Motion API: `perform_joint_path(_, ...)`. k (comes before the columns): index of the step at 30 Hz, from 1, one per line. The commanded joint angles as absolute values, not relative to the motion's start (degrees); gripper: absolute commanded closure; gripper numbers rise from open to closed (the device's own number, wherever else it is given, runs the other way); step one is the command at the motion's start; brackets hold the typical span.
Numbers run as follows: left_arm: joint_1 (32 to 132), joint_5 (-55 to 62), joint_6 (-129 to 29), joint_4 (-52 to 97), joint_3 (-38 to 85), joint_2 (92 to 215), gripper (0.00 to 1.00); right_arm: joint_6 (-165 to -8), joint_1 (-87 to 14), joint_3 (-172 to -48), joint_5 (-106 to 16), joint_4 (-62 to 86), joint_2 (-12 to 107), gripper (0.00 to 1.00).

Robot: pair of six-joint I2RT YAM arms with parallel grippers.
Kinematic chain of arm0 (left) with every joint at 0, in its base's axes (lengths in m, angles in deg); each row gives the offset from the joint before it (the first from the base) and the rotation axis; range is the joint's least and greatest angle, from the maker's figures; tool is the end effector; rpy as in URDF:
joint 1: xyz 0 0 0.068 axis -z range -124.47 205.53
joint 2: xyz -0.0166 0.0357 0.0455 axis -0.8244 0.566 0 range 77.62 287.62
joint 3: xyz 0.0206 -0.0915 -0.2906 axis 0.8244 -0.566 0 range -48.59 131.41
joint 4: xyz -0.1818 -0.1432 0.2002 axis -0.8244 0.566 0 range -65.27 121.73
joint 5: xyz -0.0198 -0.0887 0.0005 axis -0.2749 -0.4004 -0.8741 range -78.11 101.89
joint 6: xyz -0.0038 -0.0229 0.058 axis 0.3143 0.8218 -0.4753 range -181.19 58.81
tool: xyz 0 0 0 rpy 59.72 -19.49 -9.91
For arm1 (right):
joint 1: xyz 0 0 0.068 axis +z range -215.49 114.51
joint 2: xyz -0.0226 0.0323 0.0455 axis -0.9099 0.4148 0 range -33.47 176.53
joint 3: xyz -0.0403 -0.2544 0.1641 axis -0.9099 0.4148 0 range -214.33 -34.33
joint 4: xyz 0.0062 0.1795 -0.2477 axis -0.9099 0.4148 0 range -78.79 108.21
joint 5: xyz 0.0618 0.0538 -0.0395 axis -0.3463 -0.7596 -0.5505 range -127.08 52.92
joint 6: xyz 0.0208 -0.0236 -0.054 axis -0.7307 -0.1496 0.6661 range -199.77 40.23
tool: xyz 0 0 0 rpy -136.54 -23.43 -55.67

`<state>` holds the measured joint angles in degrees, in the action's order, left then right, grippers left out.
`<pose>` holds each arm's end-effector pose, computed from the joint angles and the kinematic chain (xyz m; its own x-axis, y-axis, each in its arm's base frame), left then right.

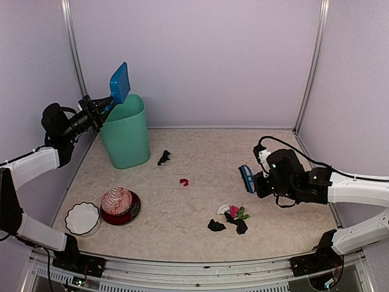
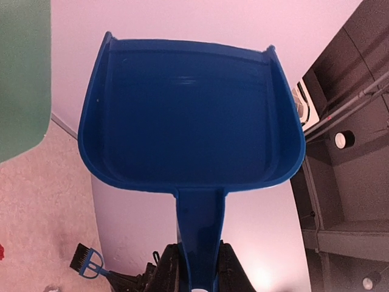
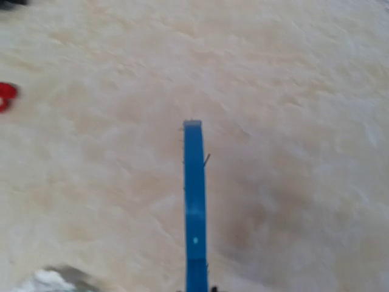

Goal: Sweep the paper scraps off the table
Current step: Sweep the paper scraps at the center of the board.

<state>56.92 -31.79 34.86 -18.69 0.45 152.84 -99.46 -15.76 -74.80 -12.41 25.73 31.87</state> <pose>0.3353 -0.0410 0.3583 -0.7044 -0.7023 -0.1030 0.2233 -0.0816 -0.9713 0.1941 0.1983 0.2411 -0.5497 -0.1753 -0.8167 -0.3184 0.9479 0.0109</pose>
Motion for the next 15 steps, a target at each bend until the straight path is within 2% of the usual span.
perform_joint_path(1, 57.02, -35.88, 24.99, -15.02, 5.46, 150.46, 1.0, -96.37, -16.28, -77.43, -16.34, 19.28, 30.95, 1.0)
perform_joint_path(10, 57.21, -40.78, 2.63, 3.95, 8.69, 143.93, 1.0, -96.27, -16.32, -85.05, -26.13, 7.66, 37.52, 1.0)
perform_joint_path(15, 57.31, -37.47, -14.27, 23.14, 12.1, 139.67, 1.0, -103.88, -16.25, -89.25, -32.34, -1.41, 44.99, 1.0)
